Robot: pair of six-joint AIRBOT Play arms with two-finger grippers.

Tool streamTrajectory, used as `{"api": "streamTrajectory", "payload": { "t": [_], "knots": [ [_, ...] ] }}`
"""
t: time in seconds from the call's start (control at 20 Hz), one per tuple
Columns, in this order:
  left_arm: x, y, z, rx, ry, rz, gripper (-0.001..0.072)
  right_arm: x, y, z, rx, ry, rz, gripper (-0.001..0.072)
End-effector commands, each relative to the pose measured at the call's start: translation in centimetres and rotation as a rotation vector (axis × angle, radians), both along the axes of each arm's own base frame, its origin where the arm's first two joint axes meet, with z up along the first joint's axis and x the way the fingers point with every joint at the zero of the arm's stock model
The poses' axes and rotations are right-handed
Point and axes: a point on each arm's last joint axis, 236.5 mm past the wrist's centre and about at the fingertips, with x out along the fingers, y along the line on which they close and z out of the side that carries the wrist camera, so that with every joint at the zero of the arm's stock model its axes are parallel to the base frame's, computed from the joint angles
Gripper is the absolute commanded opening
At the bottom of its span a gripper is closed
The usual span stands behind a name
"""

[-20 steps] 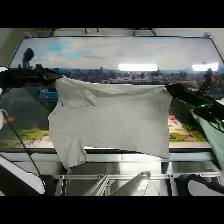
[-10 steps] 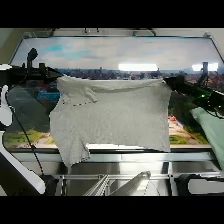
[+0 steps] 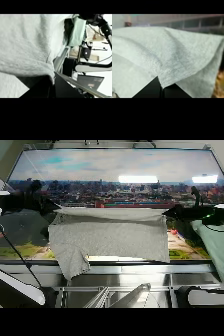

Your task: Fold the shirts.

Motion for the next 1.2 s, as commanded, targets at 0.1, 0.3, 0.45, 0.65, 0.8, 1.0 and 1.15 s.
{"api": "streamTrajectory", "payload": {
  "t": [0.1,0.3,0.45,0.65,0.8,1.0,1.15],
  "knots": [
    [-4.9,0.5,-6.0,0.128,0.182,-0.033,0.0007,-1.5,-1.3,-2.1,-0.086,0.079,0.016,0.0014],
    [-6.1,1.2,-7.1,0.192,0.251,-0.053,0.0216,-1.1,-1.7,-2.4,-0.107,0.072,0.001,0.0067],
    [-5.2,2.3,-6.8,0.202,0.271,0.001,0.0294,-2.2,-1.2,-2.0,-0.084,0.105,0.034,0.0307],
    [-3.3,4.3,-2.5,0.113,0.192,0.137,0.0294,-6.1,-4.6,-1.9,-0.22,0.241,0.039,0.0304],
    [-5.9,6.6,-1.3,0.167,0.166,0.243,0.0294,-8.7,-8.6,-0.9,-0.365,0.326,-0.024,0.0306],
    [-13.5,7.5,-3.8,0.336,0.343,0.372,0.0294,-9.1,-7.3,2.5,-0.355,0.24,-0.069,0.0306],
    [-17.5,6.3,-5.4,0.43,0.435,0.398,0.0683,-9.9,-5.0,3.8,-0.34,0.163,-0.06,0.0308]
  ]
}}
